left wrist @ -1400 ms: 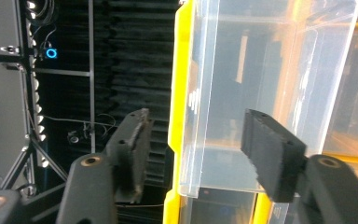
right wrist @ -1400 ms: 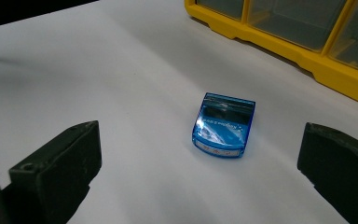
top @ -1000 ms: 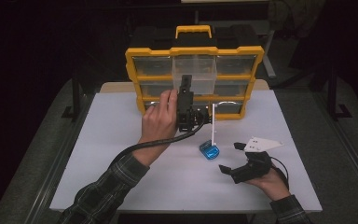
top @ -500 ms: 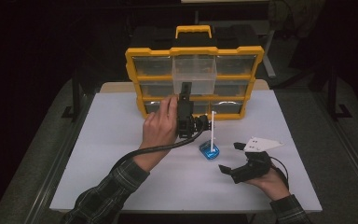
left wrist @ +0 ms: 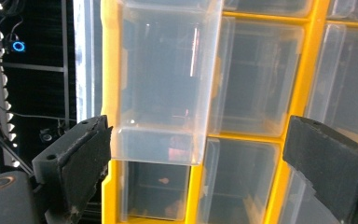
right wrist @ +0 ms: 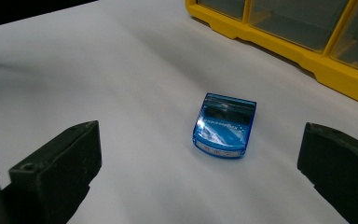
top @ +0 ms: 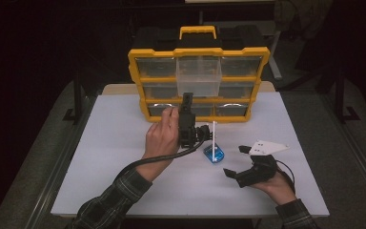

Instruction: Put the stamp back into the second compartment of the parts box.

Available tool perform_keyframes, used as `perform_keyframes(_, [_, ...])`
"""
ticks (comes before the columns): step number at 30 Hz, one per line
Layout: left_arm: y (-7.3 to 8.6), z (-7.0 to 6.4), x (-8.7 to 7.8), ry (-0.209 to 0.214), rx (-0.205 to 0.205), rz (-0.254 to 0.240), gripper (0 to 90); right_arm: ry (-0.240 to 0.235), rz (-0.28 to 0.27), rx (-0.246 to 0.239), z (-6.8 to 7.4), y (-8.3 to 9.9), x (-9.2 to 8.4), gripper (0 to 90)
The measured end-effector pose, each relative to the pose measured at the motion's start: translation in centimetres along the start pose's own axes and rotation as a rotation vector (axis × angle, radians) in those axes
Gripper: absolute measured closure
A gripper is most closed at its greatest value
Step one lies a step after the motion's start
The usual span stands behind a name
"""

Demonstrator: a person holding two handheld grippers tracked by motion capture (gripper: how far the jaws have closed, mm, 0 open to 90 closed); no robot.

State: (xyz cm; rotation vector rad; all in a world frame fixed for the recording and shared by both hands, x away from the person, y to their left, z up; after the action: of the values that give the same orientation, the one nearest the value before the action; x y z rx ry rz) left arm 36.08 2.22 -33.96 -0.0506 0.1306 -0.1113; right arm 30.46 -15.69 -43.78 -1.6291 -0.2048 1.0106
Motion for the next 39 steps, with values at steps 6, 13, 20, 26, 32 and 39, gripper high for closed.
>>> perform_keyframes(6, [0.3, -0.9, -0.1, 0.008, -0.002, 0.004, 2.9, 0.000, 0.003, -0.002, 0.0, 0.0, 0.1, 0.0])
perform_keyframes(13, [0.6, -2.1, -0.1, 0.025, 0.001, 0.013, 1.3, 0.000, 0.000, -0.002, 0.0, 0.0, 0.1, 0.0])
perform_keyframes(20, [1.0, -3.6, -0.2, 0.036, -0.002, 0.007, 0.0, 0.001, 0.000, -0.001, 0.0, 0.0, 0.0, 0.0])
perform_keyframes(26, [1.6, -4.9, -0.3, 0.053, -0.009, 0.019, 0.0, 0.001, 0.000, 0.000, 0.0, 0.0, 0.0, 0.0])
perform_keyframes(32, [2.0, -6.5, -0.1, 0.069, -0.023, 0.012, 0.0, 0.001, 0.002, -0.005, 0.0, 0.1, 0.0, 0.0])
perform_keyframes(39, [2.4, -8.1, 0.0, 0.093, -0.020, 0.029, 0.0, 0.002, 0.003, -0.005, 0.0, 0.1, 0.1, 0.0])
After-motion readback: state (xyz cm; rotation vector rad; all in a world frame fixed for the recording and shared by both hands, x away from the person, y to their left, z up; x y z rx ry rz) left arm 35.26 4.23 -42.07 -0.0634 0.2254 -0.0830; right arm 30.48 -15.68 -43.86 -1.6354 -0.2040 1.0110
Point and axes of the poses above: each handheld gripper's, and its own axes: x roughly forward along the jaws, y roughly out of its underside, z roughly to its left, the point moved 5 cm from there along x, roughly forward along the jaws, and after that the axes turned 9 degrees about y, right-handed, at the moved point
